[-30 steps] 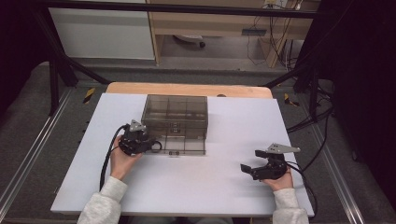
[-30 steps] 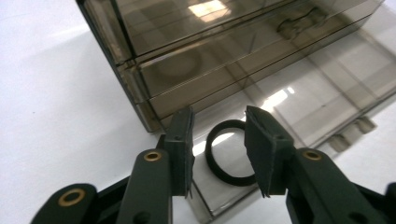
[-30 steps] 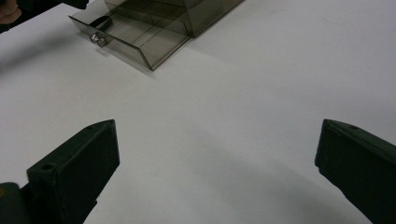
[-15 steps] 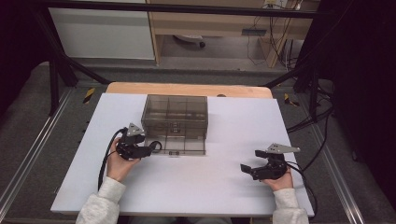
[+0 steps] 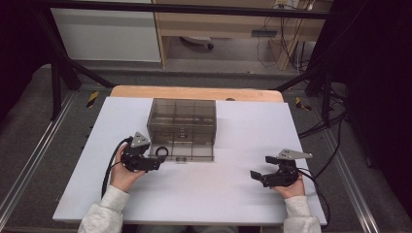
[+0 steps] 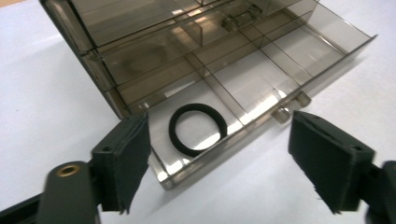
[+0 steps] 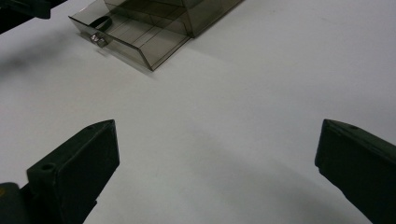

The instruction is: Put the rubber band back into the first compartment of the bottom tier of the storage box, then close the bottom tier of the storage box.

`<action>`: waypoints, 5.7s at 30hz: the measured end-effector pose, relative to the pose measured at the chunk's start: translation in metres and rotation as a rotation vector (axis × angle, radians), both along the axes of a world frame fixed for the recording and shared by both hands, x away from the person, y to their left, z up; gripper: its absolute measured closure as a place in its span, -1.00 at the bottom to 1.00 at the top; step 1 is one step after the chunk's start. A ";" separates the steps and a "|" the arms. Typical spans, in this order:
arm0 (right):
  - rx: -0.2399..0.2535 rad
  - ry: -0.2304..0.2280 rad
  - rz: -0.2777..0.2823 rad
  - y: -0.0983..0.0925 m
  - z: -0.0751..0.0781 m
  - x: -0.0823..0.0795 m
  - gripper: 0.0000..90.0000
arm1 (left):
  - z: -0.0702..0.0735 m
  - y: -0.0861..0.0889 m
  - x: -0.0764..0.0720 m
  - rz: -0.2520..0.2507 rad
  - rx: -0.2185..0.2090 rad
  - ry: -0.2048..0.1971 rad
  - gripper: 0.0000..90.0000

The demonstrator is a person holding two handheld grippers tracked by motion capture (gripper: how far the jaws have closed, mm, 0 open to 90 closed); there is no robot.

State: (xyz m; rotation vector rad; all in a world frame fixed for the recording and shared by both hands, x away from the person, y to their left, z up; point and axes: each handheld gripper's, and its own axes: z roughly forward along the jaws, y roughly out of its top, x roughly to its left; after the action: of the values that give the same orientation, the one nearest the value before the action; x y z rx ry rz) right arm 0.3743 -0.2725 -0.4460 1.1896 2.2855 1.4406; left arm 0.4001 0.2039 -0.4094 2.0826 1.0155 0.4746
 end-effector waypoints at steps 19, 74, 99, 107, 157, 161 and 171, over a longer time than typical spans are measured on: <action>0.003 0.001 -0.003 0.000 0.000 0.000 -0.99 | -0.001 -0.009 -0.016 -0.064 0.007 0.030 -0.85; 0.004 0.000 0.002 -0.002 -0.001 0.000 -0.99 | -0.019 -0.024 -0.020 -0.130 0.023 0.098 0.27; -0.001 0.001 0.002 -0.002 -0.001 0.001 -0.99 | -0.028 -0.031 -0.010 -0.115 0.011 0.114 0.98; -0.004 0.005 0.003 -0.001 -0.002 0.001 -0.99 | -0.030 -0.035 -0.007 -0.110 0.011 0.107 0.98; -0.006 0.004 0.003 -0.001 -0.003 0.001 -0.99 | -0.037 -0.038 0.003 -0.074 0.009 0.052 0.99; -0.005 0.002 0.002 -0.001 -0.003 0.001 -0.99 | -0.037 -0.038 0.003 -0.071 0.011 0.047 0.99; -0.005 0.004 0.002 -0.001 -0.002 0.001 -0.99 | -0.038 -0.038 0.004 -0.069 0.008 0.040 0.99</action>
State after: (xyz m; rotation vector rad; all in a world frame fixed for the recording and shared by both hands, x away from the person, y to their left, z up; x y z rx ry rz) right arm 0.3751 -0.2733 -0.4484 1.1903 2.2914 1.4340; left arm 0.4041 0.1654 -0.4472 2.1346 0.9627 0.4036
